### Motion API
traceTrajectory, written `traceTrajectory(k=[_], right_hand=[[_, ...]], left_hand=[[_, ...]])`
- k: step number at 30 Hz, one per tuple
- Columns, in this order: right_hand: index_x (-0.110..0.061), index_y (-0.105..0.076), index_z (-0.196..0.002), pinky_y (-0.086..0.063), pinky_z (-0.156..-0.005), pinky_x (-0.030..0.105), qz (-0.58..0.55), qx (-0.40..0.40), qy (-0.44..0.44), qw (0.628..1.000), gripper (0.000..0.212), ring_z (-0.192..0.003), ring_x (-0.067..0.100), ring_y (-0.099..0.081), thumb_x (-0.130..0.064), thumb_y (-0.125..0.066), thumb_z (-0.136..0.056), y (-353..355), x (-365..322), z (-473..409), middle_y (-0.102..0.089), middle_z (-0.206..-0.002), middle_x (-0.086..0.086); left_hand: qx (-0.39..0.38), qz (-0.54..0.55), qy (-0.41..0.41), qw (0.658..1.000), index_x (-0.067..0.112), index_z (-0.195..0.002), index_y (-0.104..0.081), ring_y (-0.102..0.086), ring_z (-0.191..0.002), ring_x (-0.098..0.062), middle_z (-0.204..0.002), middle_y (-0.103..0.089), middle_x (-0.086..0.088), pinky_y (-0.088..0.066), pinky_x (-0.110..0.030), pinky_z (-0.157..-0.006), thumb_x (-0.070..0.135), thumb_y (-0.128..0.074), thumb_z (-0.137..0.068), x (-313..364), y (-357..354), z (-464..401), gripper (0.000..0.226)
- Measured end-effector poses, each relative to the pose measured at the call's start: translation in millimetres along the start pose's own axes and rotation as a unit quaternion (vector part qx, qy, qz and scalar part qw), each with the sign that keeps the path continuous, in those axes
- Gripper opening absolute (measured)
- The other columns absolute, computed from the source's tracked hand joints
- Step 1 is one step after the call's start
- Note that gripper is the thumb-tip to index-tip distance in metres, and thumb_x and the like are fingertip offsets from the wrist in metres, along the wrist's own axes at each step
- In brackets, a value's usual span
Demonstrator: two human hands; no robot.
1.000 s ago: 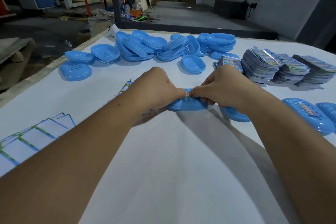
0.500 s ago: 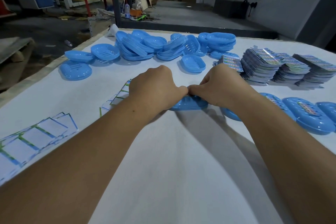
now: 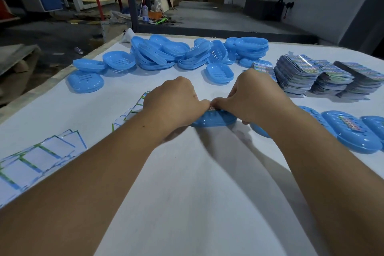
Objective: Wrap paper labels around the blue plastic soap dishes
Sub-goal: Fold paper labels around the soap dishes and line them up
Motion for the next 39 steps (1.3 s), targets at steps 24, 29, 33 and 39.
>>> traceTrajectory(k=[24, 29, 33, 39], right_hand=[[-0.043, -0.053, -0.135, -0.048, -0.087, 0.024, -0.131, -0.127, 0.194, 0.964, 0.07, -0.101, 0.006, -0.061, -0.051, -0.079, -0.072, -15.5, -28.9, 21.0, -0.061, -0.118, -0.021], [-0.041, -0.043, -0.144, -0.048, -0.094, 0.039, -0.006, -0.112, 0.152, 0.982, 0.083, -0.113, 0.018, -0.055, -0.078, -0.062, -0.071, -18.8, -20.3, 19.2, -0.06, -0.128, -0.01], [-0.039, -0.041, -0.145, -0.043, -0.082, 0.037, 0.028, -0.072, 0.111, 0.991, 0.083, -0.119, 0.023, -0.055, -0.075, -0.061, -0.074, -16.0, -8.1, 14.3, -0.053, -0.133, -0.004], [-0.037, -0.042, -0.144, -0.037, -0.077, 0.036, 0.023, -0.095, 0.074, 0.992, 0.075, -0.109, 0.024, -0.052, -0.061, -0.064, -0.077, -14.3, 3.8, 10.9, -0.048, -0.131, -0.001]], left_hand=[[0.092, 0.142, -0.026, 0.985, 0.027, -0.081, -0.058, -0.062, -0.08, -0.015, -0.079, -0.064, 0.008, -0.052, -0.036, -0.074, 0.055, -0.056, -0.093, -12.5, 17.5, -5.5, 0.03], [0.08, 0.128, -0.023, 0.988, 0.029, -0.078, -0.057, -0.061, -0.077, -0.012, -0.078, -0.064, 0.011, -0.05, -0.032, -0.071, 0.057, -0.058, -0.091, -12.5, 12.5, -7.4, 0.031], [0.071, 0.123, -0.017, 0.99, 0.029, -0.078, -0.058, -0.061, -0.075, -0.01, -0.076, -0.063, 0.012, -0.054, -0.034, -0.072, 0.059, -0.058, -0.089, -13.9, 7.3, -8.3, 0.032], [0.062, 0.11, -0.011, 0.992, 0.029, -0.077, -0.059, -0.061, -0.078, -0.012, -0.078, -0.063, 0.012, -0.051, -0.034, -0.073, 0.059, -0.06, -0.088, -15.3, 6.1, -9.2, 0.032]])
Point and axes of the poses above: each hand's wrist, its own z-axis away from the middle knuckle, its own y-axis out of the back of the hand, x = y × z, the point moved 7 cm from there along -z, towards the middle knuckle
